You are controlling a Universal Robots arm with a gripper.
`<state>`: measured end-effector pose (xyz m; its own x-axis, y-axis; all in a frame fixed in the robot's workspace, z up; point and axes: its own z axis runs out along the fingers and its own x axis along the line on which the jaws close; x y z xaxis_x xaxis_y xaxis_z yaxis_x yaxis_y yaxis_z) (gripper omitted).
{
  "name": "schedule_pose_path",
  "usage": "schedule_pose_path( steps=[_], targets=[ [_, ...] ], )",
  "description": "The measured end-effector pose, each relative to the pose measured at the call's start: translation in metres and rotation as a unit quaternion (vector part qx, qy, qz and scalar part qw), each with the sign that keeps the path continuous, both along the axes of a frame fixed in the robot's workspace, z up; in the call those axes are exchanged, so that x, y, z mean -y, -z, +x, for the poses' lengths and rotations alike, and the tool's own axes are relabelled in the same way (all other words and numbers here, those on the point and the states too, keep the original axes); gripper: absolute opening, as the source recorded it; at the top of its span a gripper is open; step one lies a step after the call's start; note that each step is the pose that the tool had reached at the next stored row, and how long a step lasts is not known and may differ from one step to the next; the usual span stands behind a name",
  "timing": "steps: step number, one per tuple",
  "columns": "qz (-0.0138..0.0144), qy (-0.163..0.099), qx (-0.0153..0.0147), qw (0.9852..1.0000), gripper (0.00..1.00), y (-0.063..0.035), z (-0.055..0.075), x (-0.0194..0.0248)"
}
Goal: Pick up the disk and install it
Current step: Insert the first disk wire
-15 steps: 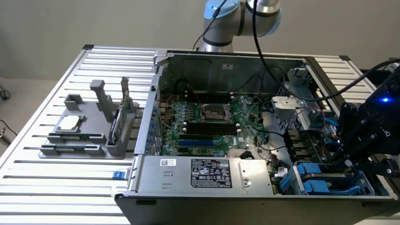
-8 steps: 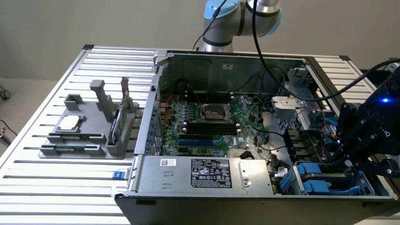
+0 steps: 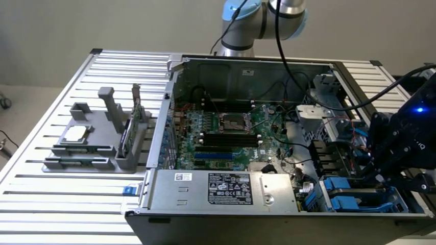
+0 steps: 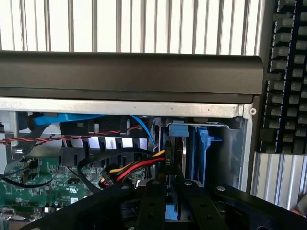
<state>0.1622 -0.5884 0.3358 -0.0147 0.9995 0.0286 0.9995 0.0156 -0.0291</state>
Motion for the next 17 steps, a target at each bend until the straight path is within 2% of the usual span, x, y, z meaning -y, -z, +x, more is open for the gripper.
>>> schedule_pose_path(
  steps=[15,17],
  targets=[
    [0.0,0.0,-0.0001,1.0,0.17,0.0035,0.0,0.0],
    [0.0008,0.0,-0.0001,1.0,0.18,0.0042,0.0,0.0001]
  ],
)
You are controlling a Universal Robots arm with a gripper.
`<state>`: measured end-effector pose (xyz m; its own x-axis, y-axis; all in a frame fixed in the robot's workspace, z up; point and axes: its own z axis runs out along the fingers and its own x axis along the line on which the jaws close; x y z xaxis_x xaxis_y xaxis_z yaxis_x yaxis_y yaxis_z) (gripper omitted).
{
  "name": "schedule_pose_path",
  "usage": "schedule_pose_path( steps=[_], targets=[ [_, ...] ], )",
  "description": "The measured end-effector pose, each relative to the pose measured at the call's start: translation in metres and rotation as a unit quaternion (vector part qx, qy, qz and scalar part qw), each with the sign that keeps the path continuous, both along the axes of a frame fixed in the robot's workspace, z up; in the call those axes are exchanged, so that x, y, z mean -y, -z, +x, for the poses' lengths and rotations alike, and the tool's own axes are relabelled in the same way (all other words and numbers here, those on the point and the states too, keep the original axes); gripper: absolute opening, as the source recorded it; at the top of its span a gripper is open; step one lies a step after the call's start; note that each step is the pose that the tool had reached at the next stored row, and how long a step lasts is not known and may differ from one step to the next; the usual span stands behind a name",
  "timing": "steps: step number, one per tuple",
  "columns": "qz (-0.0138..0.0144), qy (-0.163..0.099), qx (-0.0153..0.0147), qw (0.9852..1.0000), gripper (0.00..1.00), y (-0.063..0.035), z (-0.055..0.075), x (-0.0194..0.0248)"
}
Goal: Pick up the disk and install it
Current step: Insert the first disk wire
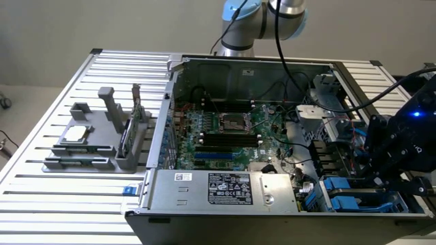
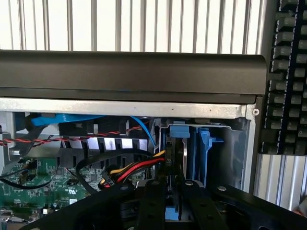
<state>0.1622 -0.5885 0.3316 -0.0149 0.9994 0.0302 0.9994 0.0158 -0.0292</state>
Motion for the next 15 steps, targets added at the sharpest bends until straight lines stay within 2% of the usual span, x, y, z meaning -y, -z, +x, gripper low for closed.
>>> schedule_pose_path(
  steps=[1,2,3,10,12,15],
  targets=[
    [-0.0005,0.0,0.0,1.0,0.24,-0.0007,0.0,0.0],
    [-0.0008,0.0,0.0,1.0,0.24,-0.0022,0.0,0.0],
    [-0.0007,0.0,0.0,1.0,0.31,-0.0042,0.0,0.0],
    [-0.0009,0.0,0.0,1.0,0.31,-0.0307,-0.001,-0.0001],
    [-0.0009,0.0,0.0001,1.0,0.31,-0.0352,-0.003,-0.0001],
    [-0.0007,0.0,0.0,1.0,0.31,-0.0387,-0.013,-0.0001]
  ],
)
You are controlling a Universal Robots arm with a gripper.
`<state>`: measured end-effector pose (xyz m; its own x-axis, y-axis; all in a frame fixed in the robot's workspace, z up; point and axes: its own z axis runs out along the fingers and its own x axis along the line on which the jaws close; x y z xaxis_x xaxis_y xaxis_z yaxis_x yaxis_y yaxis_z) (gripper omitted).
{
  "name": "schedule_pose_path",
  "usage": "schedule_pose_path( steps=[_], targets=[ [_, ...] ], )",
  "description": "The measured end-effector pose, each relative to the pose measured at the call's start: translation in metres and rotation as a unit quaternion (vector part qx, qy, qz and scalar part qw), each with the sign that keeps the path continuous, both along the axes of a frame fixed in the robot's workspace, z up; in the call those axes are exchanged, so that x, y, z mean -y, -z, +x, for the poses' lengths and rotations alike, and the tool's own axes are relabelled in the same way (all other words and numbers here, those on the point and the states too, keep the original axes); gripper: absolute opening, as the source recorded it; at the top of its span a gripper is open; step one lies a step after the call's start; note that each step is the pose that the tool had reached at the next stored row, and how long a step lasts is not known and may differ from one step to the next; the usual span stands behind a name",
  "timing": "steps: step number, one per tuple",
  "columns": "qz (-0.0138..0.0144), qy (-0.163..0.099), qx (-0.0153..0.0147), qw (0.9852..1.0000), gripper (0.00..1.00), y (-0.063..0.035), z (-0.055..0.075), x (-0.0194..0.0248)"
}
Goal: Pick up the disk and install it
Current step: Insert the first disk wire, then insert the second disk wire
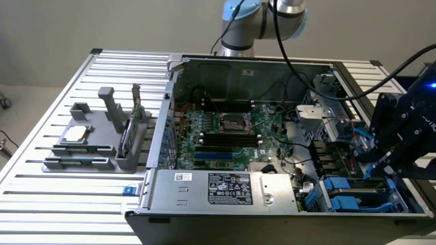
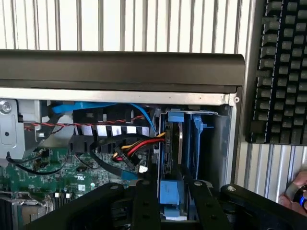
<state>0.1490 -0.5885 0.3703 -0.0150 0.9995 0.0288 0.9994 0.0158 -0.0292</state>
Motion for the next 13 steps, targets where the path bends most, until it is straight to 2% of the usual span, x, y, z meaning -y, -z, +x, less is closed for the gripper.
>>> schedule_pose_path(
  steps=[4,7,13],
  targets=[
    [-0.0001,0.0,0.0,1.0,0.31,-0.007,-0.013,0.0],
    [-0.0001,0.0,0.0,1.0,0.31,-0.0125,-0.017,-0.0003],
    [-0.0001,0.0,0.0,1.0,0.31,-0.0132,-0.02,-0.0006]
  ],
)
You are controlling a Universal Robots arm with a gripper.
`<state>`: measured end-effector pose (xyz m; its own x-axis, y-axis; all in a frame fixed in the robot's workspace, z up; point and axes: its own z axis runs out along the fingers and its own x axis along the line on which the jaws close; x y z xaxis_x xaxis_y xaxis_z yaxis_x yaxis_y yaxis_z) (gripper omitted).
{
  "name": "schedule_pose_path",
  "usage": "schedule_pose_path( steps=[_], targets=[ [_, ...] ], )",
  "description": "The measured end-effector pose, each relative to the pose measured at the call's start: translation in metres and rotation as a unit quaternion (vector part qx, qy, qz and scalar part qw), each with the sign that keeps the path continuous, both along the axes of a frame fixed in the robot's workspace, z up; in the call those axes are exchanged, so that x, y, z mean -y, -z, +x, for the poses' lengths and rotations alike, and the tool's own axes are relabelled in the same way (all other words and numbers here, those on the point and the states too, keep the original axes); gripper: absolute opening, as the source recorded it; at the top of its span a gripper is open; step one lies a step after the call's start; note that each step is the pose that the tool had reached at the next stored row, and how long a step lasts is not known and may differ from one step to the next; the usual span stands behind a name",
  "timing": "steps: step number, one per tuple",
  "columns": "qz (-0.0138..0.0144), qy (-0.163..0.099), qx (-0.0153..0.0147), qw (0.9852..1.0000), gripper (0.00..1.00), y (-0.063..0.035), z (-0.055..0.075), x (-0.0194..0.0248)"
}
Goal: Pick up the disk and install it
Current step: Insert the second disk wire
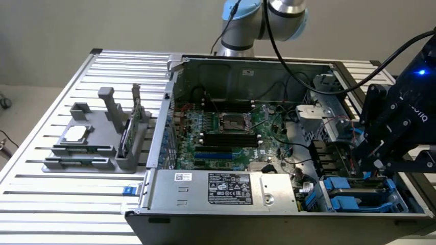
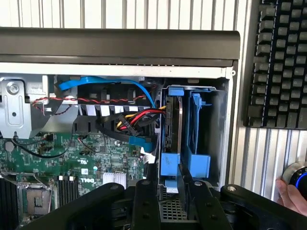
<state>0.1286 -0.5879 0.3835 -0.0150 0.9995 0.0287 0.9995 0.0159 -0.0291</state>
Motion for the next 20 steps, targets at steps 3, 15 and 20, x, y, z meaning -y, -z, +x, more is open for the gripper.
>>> schedule_pose_path(
  steps=[3,15,20],
  targets=[
    [0.0,0.0,0.0,1.0,0.31,0.0,0.0,0.0],
    [-0.001,0.0,0.0002,1.0,0.31,0.0,0.0,-0.0113],
    [-0.0016,0.0,0.0002,1.0,0.31,0.0003,0.006,-0.0137]
  ],
)
